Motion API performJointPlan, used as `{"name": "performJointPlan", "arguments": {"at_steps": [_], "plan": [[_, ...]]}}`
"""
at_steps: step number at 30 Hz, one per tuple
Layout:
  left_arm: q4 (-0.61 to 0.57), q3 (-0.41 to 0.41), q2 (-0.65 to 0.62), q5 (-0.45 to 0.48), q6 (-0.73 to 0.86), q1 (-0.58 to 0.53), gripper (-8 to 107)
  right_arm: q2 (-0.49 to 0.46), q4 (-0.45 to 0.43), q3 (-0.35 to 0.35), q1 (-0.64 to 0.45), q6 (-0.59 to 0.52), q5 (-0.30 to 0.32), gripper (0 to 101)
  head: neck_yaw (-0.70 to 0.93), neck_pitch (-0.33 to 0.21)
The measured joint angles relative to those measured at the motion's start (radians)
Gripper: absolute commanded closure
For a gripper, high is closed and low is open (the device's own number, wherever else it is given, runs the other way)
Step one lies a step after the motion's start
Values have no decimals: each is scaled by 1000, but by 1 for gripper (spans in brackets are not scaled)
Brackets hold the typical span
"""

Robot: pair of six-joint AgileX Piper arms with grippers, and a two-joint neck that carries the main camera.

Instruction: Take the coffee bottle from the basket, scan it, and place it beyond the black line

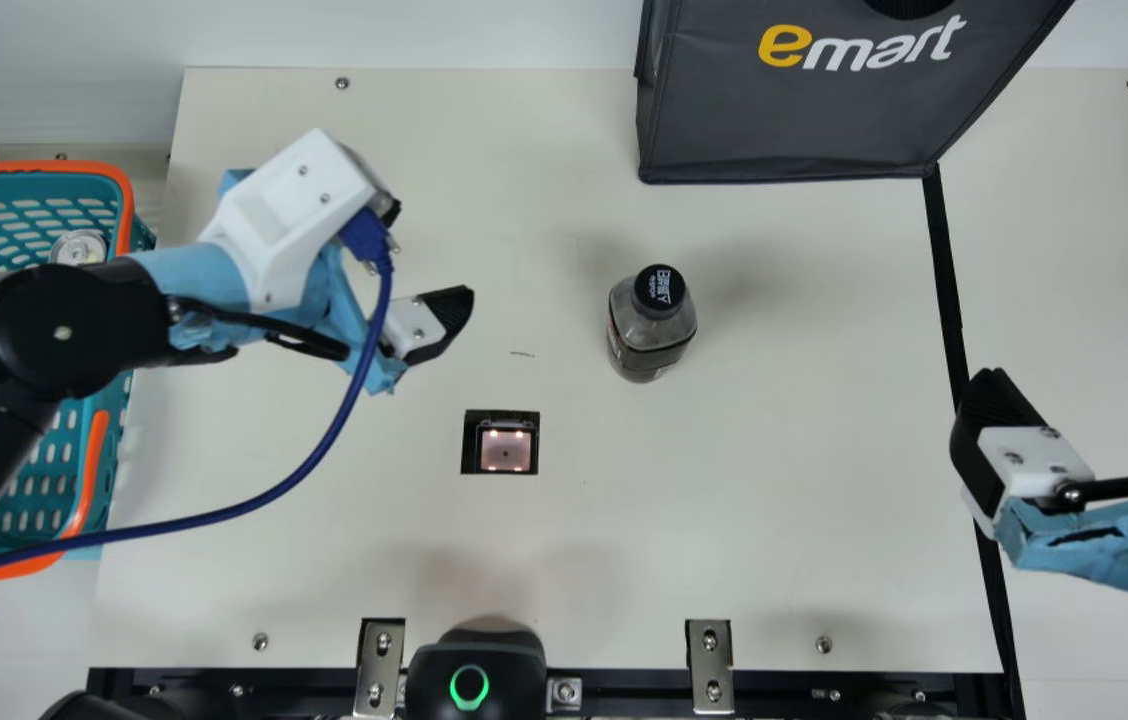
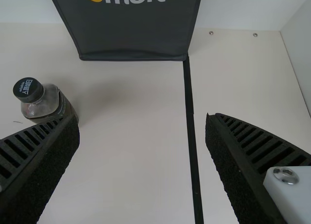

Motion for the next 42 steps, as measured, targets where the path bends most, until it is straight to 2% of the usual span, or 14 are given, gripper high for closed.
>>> {"name": "performJointPlan", "arguments": {"at_steps": [17, 31, 42], "plan": [[23, 101, -102, -13, -61, 166, 9, 0, 0, 0, 0, 0, 0, 10, 0, 0], [156, 168, -191, -32, -175, 260, 9, 0, 0, 0, 0, 0, 0, 10, 0, 0], [205, 219, -271, -25, -251, 319, 9, 0, 0, 0, 0, 0, 0, 10, 0, 0]]}}
